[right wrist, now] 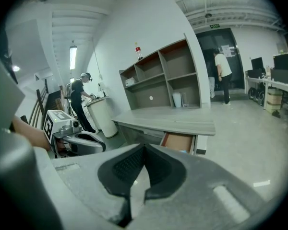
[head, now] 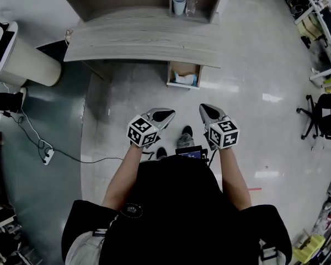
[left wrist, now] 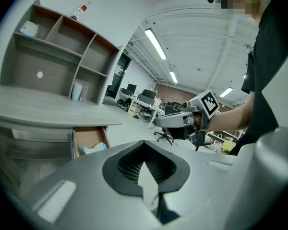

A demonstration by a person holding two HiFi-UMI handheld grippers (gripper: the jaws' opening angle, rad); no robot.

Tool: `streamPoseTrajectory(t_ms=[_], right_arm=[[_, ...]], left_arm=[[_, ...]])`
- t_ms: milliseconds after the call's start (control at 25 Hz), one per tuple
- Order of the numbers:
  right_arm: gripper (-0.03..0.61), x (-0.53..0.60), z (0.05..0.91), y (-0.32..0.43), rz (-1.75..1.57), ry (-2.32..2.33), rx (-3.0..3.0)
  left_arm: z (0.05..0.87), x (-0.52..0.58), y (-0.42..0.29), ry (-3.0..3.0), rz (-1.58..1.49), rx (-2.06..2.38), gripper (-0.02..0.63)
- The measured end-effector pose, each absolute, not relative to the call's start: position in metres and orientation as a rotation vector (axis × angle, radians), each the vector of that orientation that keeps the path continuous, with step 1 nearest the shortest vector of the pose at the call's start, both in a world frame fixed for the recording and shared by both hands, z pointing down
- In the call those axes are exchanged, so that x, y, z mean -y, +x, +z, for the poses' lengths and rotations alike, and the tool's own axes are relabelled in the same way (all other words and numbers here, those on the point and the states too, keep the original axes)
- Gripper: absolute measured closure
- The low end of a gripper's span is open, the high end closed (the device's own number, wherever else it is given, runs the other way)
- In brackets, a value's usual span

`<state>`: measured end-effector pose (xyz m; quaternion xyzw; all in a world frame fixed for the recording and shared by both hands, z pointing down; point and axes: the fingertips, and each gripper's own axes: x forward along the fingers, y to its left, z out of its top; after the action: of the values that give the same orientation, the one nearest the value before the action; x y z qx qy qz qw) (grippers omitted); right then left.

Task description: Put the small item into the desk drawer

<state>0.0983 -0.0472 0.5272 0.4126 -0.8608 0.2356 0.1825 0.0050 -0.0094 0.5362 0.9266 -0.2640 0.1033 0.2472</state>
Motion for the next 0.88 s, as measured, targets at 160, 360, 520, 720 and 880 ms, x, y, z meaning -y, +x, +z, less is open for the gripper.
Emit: streamPoseTrajectory(t_ms=[160, 360, 520, 720, 880], right_arm=[[0.583, 0.028, 0.527, 0.09, 0.658, 1.167, 2.424], [0.583, 0.008, 0.527, 0.083, 0.652, 1.179, 2.423], [0.583, -0.005, 0.526, 0.078, 0.646, 1.185, 2.422], [0.583, -0.02, 0.525, 0.074, 0.636, 1.187, 2.421], [0.583, -0.03, 0.526, 0.074, 0.626, 1.204, 2.414]], left_arm=[[0.536, -0.006, 0.0, 2.539, 0.28, 0.716, 0.614], [0.536, -0.022, -0.009, 2.544, 0.272, 0.731, 0.614], [0.534, -0.031, -0.015, 2.551, 0.267, 0.743, 0.614], [0.533, -0.045, -0.017, 2.559, 0.267, 0.735, 0.614], [0.533, -0.055, -0.019, 2.561, 0.259, 0.731, 0.614]])
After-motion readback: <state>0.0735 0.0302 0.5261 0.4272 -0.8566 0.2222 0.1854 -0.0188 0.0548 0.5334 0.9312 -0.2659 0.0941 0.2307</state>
